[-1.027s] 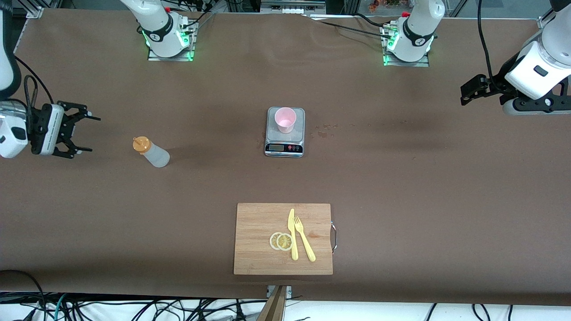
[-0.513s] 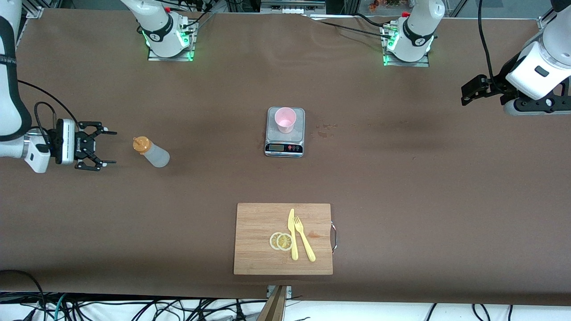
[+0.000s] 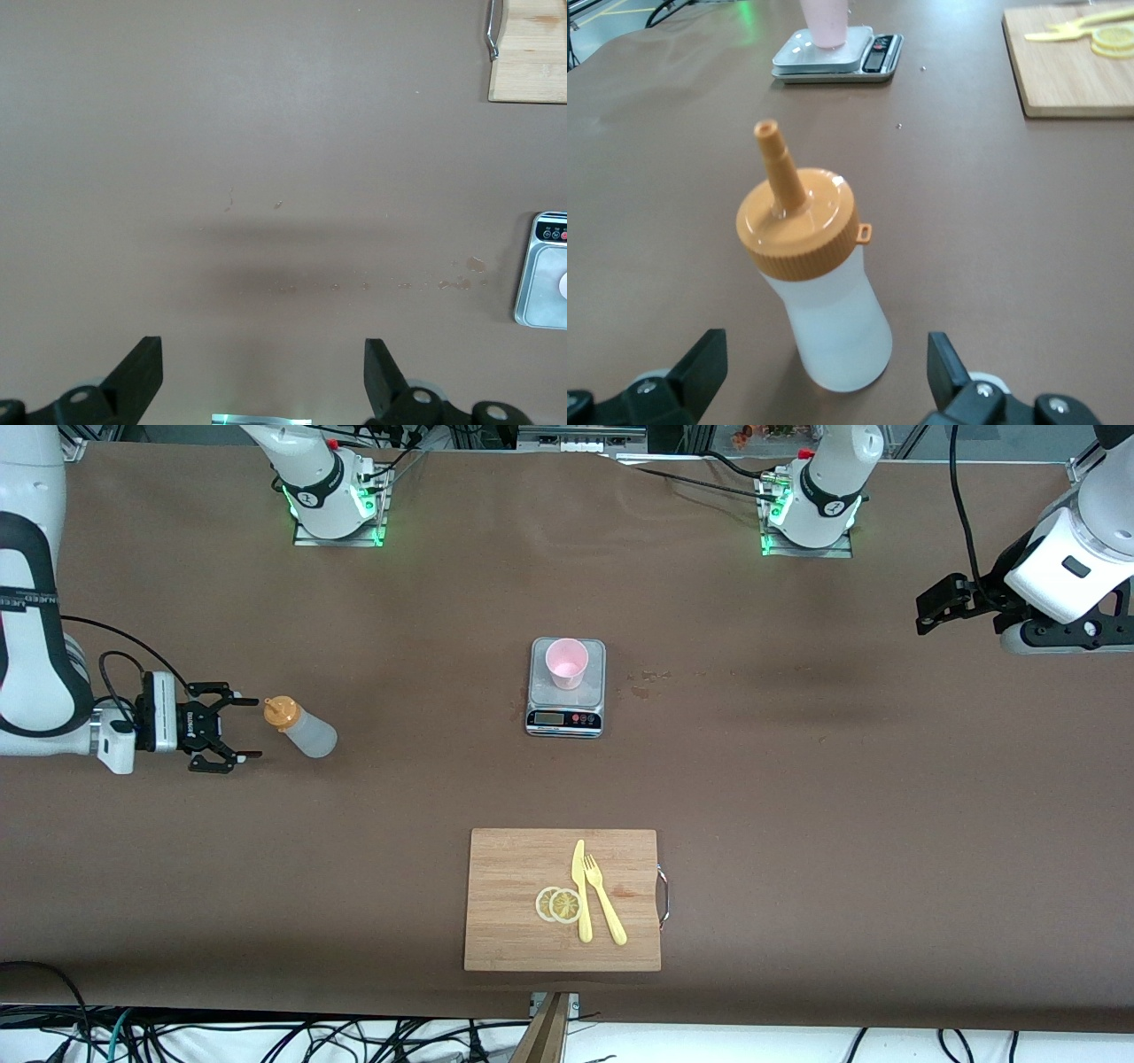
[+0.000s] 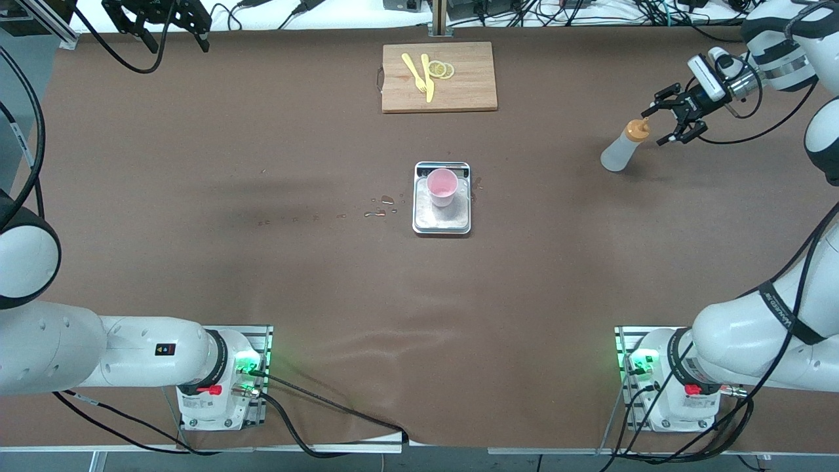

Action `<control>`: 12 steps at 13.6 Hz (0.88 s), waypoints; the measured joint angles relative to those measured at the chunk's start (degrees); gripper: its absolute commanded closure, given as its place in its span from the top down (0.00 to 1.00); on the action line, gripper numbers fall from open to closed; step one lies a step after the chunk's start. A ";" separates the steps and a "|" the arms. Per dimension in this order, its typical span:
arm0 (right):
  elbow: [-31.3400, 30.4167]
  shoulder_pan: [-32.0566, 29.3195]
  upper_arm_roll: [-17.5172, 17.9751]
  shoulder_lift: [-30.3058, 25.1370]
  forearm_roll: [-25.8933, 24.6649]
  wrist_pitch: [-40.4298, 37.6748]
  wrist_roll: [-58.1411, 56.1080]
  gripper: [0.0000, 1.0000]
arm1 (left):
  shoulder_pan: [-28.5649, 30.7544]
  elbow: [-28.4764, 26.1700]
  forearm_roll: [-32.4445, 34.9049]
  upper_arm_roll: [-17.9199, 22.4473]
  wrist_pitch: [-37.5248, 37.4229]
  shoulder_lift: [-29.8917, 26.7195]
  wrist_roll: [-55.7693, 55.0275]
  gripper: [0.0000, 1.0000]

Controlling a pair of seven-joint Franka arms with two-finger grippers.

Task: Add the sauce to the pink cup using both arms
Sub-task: 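Move the right gripper to the white sauce bottle and grasp it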

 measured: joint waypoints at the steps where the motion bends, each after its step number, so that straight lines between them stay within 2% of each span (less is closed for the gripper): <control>1: 0.02 -0.11 0.00 1.09 0.62 -0.24 -1.56 1.00 | 0.00 0.00 0.00 -0.01 0.00 0.00 0.00 1.00; 12: 0.05 -0.27 0.77 5.07 5.47 -3.08 -4.59 1.00 | 0.00 0.00 0.00 -0.01 0.00 0.00 0.00 1.00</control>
